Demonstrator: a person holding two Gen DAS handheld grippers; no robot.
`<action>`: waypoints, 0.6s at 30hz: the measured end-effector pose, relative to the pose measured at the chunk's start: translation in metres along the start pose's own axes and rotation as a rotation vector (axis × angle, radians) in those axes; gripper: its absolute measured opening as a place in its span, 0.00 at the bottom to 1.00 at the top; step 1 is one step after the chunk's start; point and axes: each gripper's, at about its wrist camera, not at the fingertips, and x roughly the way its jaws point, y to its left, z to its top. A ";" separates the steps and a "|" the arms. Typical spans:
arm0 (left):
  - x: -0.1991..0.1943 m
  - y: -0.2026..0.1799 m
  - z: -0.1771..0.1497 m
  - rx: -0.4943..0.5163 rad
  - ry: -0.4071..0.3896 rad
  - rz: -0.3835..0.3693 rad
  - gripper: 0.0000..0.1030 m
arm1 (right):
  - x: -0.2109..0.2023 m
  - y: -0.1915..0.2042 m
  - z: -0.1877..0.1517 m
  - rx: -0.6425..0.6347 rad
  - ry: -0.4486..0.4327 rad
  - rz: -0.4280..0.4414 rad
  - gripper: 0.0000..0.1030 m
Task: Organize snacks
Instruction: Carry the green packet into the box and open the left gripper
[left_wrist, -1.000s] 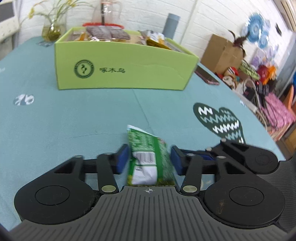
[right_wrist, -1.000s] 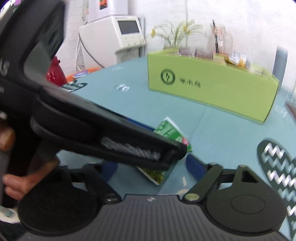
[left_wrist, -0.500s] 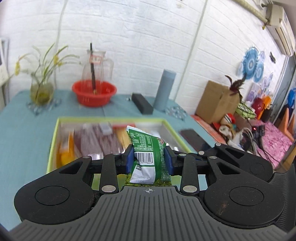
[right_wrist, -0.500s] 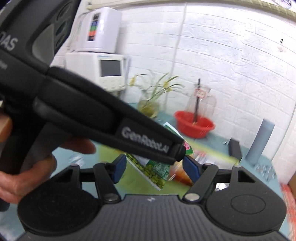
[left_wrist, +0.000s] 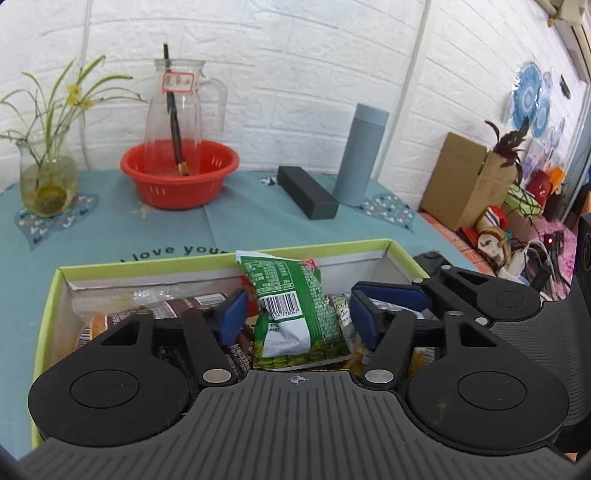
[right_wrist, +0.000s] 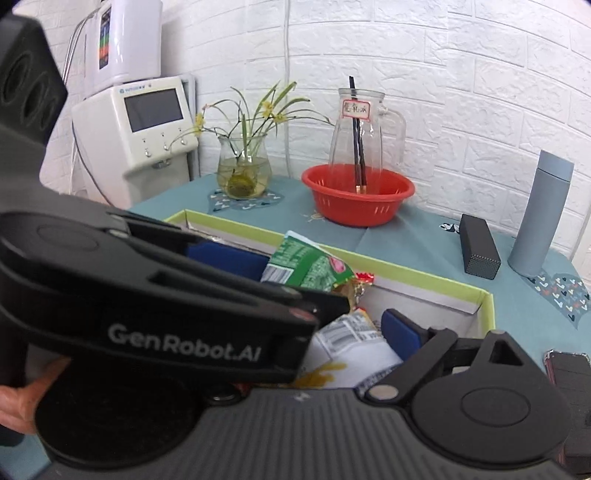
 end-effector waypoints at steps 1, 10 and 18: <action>0.000 0.000 0.000 -0.003 -0.005 0.008 0.54 | -0.004 0.004 -0.001 -0.001 -0.003 -0.001 0.91; -0.043 -0.006 0.003 -0.025 -0.178 0.043 0.69 | -0.052 0.011 0.001 0.031 -0.114 -0.022 0.91; -0.146 -0.030 -0.020 -0.052 -0.306 0.052 0.84 | -0.136 0.042 -0.030 0.066 -0.146 -0.055 0.91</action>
